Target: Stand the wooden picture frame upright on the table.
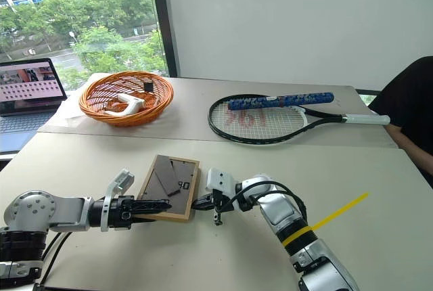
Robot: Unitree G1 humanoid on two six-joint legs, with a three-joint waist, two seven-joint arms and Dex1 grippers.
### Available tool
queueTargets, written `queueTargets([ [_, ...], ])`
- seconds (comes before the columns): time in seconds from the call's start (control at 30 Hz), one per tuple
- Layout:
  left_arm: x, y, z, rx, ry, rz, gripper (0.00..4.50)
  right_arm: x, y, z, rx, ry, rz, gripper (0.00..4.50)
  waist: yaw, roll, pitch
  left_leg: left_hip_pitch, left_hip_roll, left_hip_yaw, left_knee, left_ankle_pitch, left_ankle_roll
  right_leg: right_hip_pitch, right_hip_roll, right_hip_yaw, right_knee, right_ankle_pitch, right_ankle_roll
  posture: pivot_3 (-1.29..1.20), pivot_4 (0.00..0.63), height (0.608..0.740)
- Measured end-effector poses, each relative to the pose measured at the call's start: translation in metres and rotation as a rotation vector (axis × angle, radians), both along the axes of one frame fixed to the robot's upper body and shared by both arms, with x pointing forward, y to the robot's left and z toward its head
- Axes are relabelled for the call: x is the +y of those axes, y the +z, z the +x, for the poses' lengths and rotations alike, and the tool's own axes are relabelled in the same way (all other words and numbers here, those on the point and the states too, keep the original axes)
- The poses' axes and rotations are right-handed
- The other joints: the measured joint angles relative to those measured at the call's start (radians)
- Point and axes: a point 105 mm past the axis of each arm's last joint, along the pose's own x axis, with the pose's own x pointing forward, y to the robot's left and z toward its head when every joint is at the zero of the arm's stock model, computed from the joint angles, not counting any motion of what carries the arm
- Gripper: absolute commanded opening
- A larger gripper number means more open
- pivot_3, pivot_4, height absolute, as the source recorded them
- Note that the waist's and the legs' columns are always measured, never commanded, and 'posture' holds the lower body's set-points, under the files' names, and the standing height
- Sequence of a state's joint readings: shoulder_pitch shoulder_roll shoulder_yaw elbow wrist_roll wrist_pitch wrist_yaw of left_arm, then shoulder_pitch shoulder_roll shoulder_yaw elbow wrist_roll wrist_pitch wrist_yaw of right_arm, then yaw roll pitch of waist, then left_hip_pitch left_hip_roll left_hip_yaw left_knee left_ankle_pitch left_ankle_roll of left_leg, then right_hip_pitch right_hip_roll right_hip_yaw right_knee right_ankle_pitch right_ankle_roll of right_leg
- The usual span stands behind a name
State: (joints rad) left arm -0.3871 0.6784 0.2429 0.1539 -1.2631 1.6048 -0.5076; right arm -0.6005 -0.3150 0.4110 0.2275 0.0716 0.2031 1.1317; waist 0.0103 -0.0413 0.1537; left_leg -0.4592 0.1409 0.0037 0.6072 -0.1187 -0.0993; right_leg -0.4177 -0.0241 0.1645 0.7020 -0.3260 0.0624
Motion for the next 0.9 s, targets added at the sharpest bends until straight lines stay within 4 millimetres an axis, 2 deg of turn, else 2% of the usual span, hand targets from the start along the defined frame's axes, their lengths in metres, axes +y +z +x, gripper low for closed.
queueTargets([
  [0.1,0.003,0.001,0.002,0.004,0.023,-0.019,1.29,-0.004,0.000,0.002,-0.004,-0.009,-0.008,0.00,-0.001,0.000,0.000,0.000,0.000,0.000,0.000,0.000,0.000,0.000,0.000,0.000,0.000,0.000,0.000,0.00,0.150,0.692],
  [0.13,0.002,0.003,0.004,-0.003,0.028,-0.025,1.19,-0.007,0.001,0.003,-0.009,-0.013,-0.011,0.00,-0.001,0.000,0.000,0.000,0.000,0.000,0.000,0.000,0.000,0.000,0.000,0.000,0.000,0.000,0.000,0.00,0.150,0.692],
  [0.23,0.004,0.003,0.005,-0.002,0.048,-0.028,1.20,-0.015,0.005,0.005,-0.023,-0.030,-0.028,0.00,-0.001,0.000,0.000,0.000,0.000,0.000,0.000,0.000,-0.001,0.000,0.000,0.000,0.000,0.000,0.000,0.00,0.150,0.692],
  [0.33,0.004,0.005,0.007,-0.012,0.062,-0.040,1.20,-0.035,0.019,0.012,-0.056,-0.080,-0.039,0.00,0.000,0.000,0.000,-0.001,0.000,0.000,0.000,0.000,-0.001,-0.001,0.000,0.000,0.000,0.000,0.000,0.00,0.150,0.692],
  [0.4,0.007,0.007,0.008,-0.023,0.077,-0.046,1.20,-0.047,0.037,0.019,-0.082,-0.120,-0.024,0.00,-0.002,0.000,0.000,-0.001,0.000,0.000,-0.001,0.001,-0.001,-0.002,0.000,0.000,0.000,0.000,0.000,0.00,0.150,0.692],
  [0.47,0.006,0.009,0.007,-0.034,0.070,-0.044,1.20,-0.050,0.065,0.025,-0.103,-0.156,0.036,0.00,-0.007,0.000,0.000,-0.001,0.000,0.000,-0.002,0.001,-0.001,-0.002,0.000,0.000,0.000,0.000,-0.001,0.00,0.150,0.692],
  [0.5,0.005,0.010,0.006,-0.039,0.062,-0.048,1.20,-0.049,0.076,0.026,-0.095,-0.165,0.069,0.60,-0.008,0.000,0.000,-0.001,0.000,-0.001,-0.002,0.001,-0.001,-0.002,0.000,0.000,0.000,0.000,-0.001,0.00,0.150,0.692],
  [0.57,-0.002,0.016,0.003,-0.062,0.025,-0.065,1.20,-0.041,0.107,0.022,-0.063,-0.147,0.158,1.15,-0.010,0.000,0.000,-0.001,0.000,-0.001,-0.003,0.001,-0.001,-0.002,0.000,0.000,0.000,0.000,-0.001,0.00,0.150,0.692],
  [0.63,-0.008,0.019,0.000,-0.080,-0.009,-0.067,1.20,-0.028,0.118,0.016,-0.022,-0.110,0.201,1.80,-0.009,0.000,0.000,-0.001,0.000,-0.001,-0.003,0.001,-0.001,-0.002,0.000,-0.001,0.000,0.000,-0.001,0.00,0.150,0.692],
  [0.73,-0.018,0.023,-0.005,-0.108,-0.065,-0.061,1.20,-0.011,0.108,0.014,0.056,-0.099,0.211,2.87,-0.010,0.000,0.000,-0.002,0.000,-0.001,-0.003,0.001,-0.001,-0.002,0.000,-0.001,0.000,0.000,-0.001,0.00,0.150,0.692],
  [0.83,-0.020,0.025,-0.006,-0.114,-0.076,-0.063,1.20,-0.008,0.098,0.019,0.118,-0.127,0.196,3.85,-0.009,0.000,0.000,-0.002,0.000,-0.001,-0.002,0.001,-0.001,-0.002,0.000,-0.001,0.000,0.000,-0.001,0.00,0.150,0.692],
  [0.9,-0.020,0.025,-0.006,-0.118,-0.077,-0.060,1.20,-0.003,0.096,0.022,0.144,-0.132,0.193,3.85,-0.009,0.000,0.000,-0.003,0.000,-0.001,-0.002,0.001,-0.001,-0.003,0.000,-0.001,0.000,0.000,-0.001,0.00,0.150,0.692],
])
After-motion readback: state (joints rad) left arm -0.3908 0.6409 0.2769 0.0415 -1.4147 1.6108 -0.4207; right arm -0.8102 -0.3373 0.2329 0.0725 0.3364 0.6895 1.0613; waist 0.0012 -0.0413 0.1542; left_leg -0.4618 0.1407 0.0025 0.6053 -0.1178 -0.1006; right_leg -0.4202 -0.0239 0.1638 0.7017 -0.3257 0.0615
